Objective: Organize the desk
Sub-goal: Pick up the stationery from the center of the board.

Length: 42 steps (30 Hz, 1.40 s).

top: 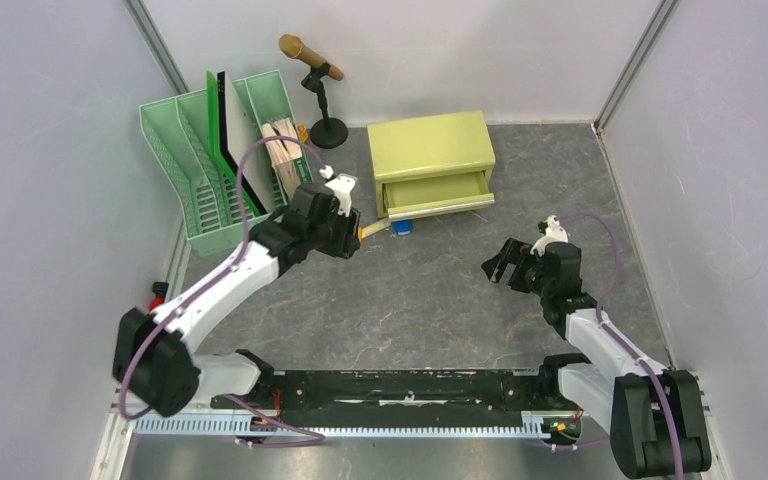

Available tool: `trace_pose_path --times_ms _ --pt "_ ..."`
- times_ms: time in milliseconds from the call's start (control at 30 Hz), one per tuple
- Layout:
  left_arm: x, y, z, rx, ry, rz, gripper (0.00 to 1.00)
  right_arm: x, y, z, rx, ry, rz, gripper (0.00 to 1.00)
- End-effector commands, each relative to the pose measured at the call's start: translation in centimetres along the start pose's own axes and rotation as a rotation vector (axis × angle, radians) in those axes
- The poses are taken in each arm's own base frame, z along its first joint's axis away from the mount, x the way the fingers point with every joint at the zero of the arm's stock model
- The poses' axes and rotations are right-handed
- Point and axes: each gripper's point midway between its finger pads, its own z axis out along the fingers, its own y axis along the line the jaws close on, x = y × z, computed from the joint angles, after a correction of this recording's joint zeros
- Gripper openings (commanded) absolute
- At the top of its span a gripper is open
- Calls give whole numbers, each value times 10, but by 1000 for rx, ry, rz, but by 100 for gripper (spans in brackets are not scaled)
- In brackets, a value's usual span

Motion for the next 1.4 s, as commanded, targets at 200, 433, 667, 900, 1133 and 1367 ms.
trace_pose_path --times_ms 200,433,667,900,1133,1367 --pt "-60 -43 -78 251 -406 -60 23 -13 11 3 -59 -55 -13 98" --pt "-91 -53 -98 311 -549 -62 18 -10 8 3 -49 -43 -27 98" --pt "-122 -65 -89 354 -548 -60 17 -7 5 5 -42 -35 -26 98" --pt "-151 -82 -69 428 -514 -70 15 -4 3 6 -35 -32 -18 98" --pt "-167 -95 -43 488 -476 -70 14 -2 3 8 -45 -22 -17 98" --pt "-177 -84 -7 395 -400 -111 13 -1 -3 9 -23 -14 -31 98"
